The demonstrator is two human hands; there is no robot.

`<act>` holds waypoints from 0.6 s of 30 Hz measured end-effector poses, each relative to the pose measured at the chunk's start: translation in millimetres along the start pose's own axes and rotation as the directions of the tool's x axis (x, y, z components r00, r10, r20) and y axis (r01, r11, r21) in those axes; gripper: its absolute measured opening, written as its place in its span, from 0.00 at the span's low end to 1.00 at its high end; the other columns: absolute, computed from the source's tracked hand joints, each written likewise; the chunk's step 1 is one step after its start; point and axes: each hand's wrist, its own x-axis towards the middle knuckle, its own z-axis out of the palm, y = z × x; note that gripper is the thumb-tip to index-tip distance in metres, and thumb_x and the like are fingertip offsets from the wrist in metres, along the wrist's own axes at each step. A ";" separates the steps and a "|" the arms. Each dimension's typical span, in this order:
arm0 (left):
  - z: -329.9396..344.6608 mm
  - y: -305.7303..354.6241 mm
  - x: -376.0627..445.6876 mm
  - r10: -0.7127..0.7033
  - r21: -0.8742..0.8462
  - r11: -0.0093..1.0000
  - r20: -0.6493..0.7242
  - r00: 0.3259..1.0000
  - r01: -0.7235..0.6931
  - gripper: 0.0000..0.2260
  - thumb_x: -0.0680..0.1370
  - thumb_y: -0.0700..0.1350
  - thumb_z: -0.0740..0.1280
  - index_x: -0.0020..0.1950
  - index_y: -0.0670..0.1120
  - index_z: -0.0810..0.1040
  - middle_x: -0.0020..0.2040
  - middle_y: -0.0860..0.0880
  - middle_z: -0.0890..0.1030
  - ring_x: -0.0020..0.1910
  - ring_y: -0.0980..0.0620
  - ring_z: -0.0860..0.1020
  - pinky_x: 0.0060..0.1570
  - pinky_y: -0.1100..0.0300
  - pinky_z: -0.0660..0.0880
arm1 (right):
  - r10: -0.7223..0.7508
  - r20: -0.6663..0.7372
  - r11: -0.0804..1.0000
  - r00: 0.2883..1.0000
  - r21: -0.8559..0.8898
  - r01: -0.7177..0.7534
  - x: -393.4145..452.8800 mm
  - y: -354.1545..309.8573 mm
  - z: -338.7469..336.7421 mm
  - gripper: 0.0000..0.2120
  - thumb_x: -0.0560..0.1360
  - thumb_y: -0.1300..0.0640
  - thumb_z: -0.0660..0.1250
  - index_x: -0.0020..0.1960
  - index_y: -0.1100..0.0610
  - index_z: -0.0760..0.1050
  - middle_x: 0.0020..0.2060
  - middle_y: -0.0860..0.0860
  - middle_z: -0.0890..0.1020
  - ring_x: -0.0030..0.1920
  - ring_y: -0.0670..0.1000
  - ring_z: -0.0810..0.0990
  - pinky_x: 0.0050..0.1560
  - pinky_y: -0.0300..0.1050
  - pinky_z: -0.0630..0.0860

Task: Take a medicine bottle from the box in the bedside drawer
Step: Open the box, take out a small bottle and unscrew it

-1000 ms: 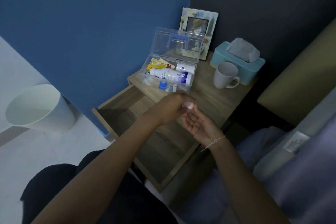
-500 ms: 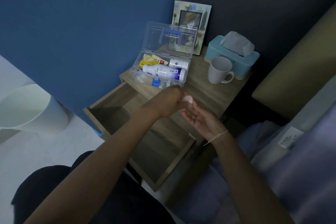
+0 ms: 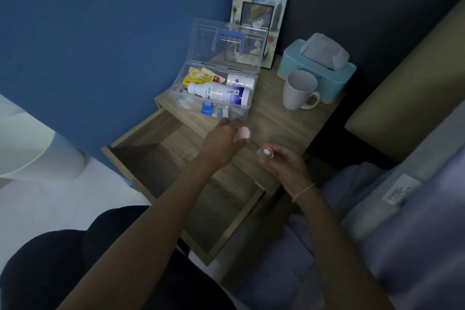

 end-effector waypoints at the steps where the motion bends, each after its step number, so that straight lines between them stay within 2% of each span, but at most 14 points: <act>1: 6.2 -3.3 -1.1 -0.011 0.030 0.999 0.025 1.000 0.010 0.16 0.74 0.47 0.70 0.61 0.45 0.75 0.56 0.41 0.76 0.51 0.43 0.78 0.53 0.47 0.77 | -0.047 -0.045 0.995 0.998 -0.093 0.042 1.0 4.3 -2.8 0.12 0.68 0.67 0.74 0.48 0.53 0.82 0.43 0.51 0.86 0.49 0.52 0.83 0.47 0.42 0.80; 3: 19.7 -8.8 -3.4 -0.024 0.110 0.994 0.082 0.996 0.015 0.17 0.75 0.48 0.69 0.62 0.47 0.74 0.57 0.42 0.75 0.53 0.42 0.78 0.55 0.46 0.76 | -0.142 -0.112 0.946 0.983 -0.308 0.102 2.9 12.1 -9.2 0.13 0.66 0.65 0.77 0.47 0.53 0.80 0.45 0.54 0.85 0.48 0.54 0.83 0.51 0.48 0.79; 5: 34.0 -13.0 -4.8 -0.030 0.181 0.983 0.123 0.992 0.008 0.17 0.75 0.50 0.67 0.63 0.49 0.74 0.57 0.42 0.75 0.54 0.41 0.77 0.57 0.47 0.73 | -0.283 -0.137 0.794 0.949 -0.589 0.152 3.2 18.6 -14.6 0.14 0.66 0.61 0.77 0.49 0.53 0.81 0.45 0.55 0.85 0.48 0.54 0.83 0.52 0.48 0.79; 7: 46.6 -16.0 -5.5 -0.031 0.227 0.974 0.132 0.991 0.000 0.17 0.76 0.52 0.66 0.64 0.50 0.74 0.57 0.42 0.75 0.56 0.41 0.76 0.56 0.48 0.71 | -0.388 -0.109 0.648 0.915 -0.739 0.187 0.7 22.5 -16.8 0.13 0.66 0.59 0.77 0.51 0.56 0.81 0.44 0.55 0.86 0.47 0.54 0.83 0.51 0.45 0.78; 13: 67.0 -22.4 -5.5 -0.003 0.262 0.965 0.070 0.998 -0.015 0.18 0.76 0.54 0.65 0.63 0.50 0.75 0.56 0.42 0.75 0.57 0.41 0.73 0.56 0.49 0.68 | -0.392 -0.068 0.561 0.917 -0.808 0.180 -4.7 23.3 -8.9 0.16 0.66 0.60 0.76 0.53 0.58 0.79 0.50 0.57 0.82 0.52 0.59 0.79 0.55 0.49 0.75; 18: 64.5 -23.7 -8.8 0.019 0.301 0.953 0.053 0.998 -0.034 0.21 0.76 0.54 0.65 0.67 0.50 0.73 0.58 0.43 0.74 0.58 0.41 0.72 0.56 0.50 0.68 | -0.367 -0.073 0.586 0.927 -0.792 0.170 -4.3 19.7 -4.1 0.20 0.65 0.59 0.77 0.56 0.58 0.78 0.53 0.57 0.80 0.55 0.57 0.78 0.56 0.48 0.75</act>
